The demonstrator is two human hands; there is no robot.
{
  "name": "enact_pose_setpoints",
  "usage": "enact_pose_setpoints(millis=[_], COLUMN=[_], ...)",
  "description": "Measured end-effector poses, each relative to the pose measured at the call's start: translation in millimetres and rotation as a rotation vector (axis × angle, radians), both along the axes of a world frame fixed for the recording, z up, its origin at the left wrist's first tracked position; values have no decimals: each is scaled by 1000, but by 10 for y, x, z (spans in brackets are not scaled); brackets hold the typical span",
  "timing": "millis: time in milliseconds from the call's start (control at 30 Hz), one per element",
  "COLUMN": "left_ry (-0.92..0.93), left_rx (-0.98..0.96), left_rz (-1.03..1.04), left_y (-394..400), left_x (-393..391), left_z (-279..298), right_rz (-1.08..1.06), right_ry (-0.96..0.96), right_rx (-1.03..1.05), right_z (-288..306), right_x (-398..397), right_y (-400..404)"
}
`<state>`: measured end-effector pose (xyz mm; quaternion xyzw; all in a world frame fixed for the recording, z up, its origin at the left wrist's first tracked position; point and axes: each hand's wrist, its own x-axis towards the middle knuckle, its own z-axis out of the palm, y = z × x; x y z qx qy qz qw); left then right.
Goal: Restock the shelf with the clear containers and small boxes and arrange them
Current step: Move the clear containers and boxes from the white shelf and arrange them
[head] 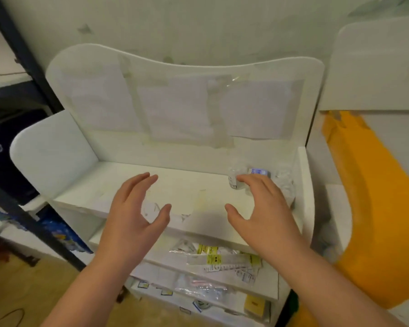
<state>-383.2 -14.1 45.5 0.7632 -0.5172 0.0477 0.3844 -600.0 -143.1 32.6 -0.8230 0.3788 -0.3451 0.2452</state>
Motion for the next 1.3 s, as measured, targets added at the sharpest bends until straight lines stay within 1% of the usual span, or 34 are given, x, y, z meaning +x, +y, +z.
enact_pose_setpoints(millis=[200, 367, 600, 733, 833, 1000, 1200, 1300], left_ry=[14, 39, 48, 67, 86, 170, 204, 212], left_rx=[22, 32, 68, 124, 134, 108, 90, 81], left_rz=[-125, -316, -604, -722, -751, -739, -763, -767], left_y=[-614, -1254, -2068, -2398, -2531, -2577, -2558, -2502], left_x=[313, 526, 508, 369, 263, 191, 389, 531], left_z=[-146, -353, -671, -892, -1015, -1065, -1031, -1012], right_rz=[-118, -286, -475, -529, -580, -635, -606, -584], right_ry=[-5, 3, 38, 63, 95, 121, 146, 218], right_rx=[38, 8, -2, -33, -24, -13, 17, 78], right_z=[-202, -269, -299, -318, -324, -366, -378, -420], right_x=[130, 203, 318, 402, 441, 515, 706, 864], right_y=[-201, -402, -548, -476, -437, -427, -498, -607])
